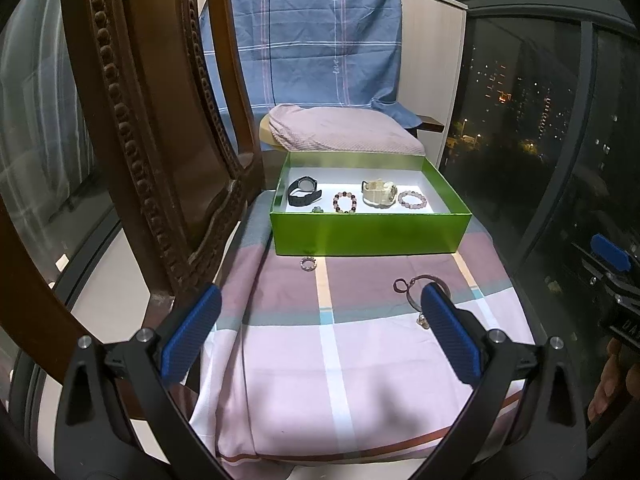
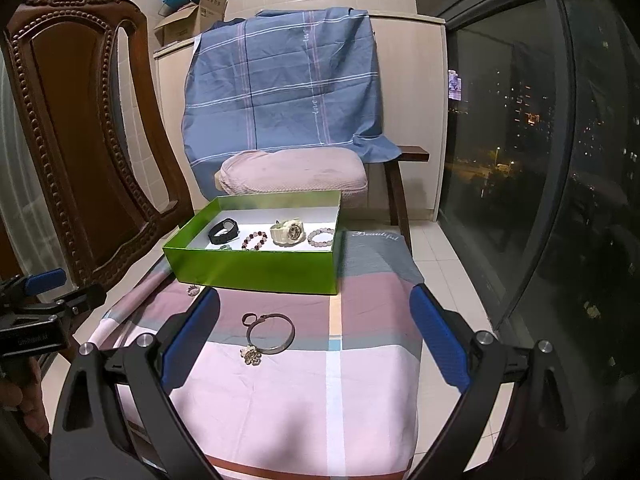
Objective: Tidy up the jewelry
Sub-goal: 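Withdraw both tools from the box back above the bed, then grasp the gold flower brooch with the right gripper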
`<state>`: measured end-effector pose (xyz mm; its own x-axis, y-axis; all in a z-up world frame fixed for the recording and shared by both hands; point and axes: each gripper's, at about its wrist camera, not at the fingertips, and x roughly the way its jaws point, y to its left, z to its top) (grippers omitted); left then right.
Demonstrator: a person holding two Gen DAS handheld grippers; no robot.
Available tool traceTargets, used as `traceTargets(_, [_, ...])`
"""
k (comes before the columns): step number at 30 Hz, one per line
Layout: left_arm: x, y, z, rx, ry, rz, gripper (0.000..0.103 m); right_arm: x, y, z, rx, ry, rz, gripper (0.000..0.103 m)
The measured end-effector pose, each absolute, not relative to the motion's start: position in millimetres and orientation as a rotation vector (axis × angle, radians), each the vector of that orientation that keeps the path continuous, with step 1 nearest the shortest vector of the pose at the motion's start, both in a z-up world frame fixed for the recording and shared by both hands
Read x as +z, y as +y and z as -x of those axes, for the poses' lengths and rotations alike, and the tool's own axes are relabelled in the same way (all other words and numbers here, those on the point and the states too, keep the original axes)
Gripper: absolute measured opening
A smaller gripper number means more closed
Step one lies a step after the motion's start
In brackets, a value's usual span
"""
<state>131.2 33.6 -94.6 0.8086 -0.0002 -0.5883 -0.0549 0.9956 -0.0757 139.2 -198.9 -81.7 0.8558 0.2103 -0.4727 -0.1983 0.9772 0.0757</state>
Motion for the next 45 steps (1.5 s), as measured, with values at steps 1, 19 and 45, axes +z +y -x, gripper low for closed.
traceTargets(1, [-94.4,34.2,-131.7,0.029,0.630,0.093,0.099,-82.0,-198.7,-139.1,0.216,0.501,-0.025,0.093])
traceTargets(19, [-89.7,51.8,-131.1,0.038,0.633,0.130,0.099,-183.5,-133.2,-196.5,0.334,0.878,0.045,0.068])
traceTargets(45, [-156.2,0.2,-202.9,-0.052,0.832,-0.049,0.083,-139.5,-171.1,-204.4,0.377,0.825,-0.083,0.021])
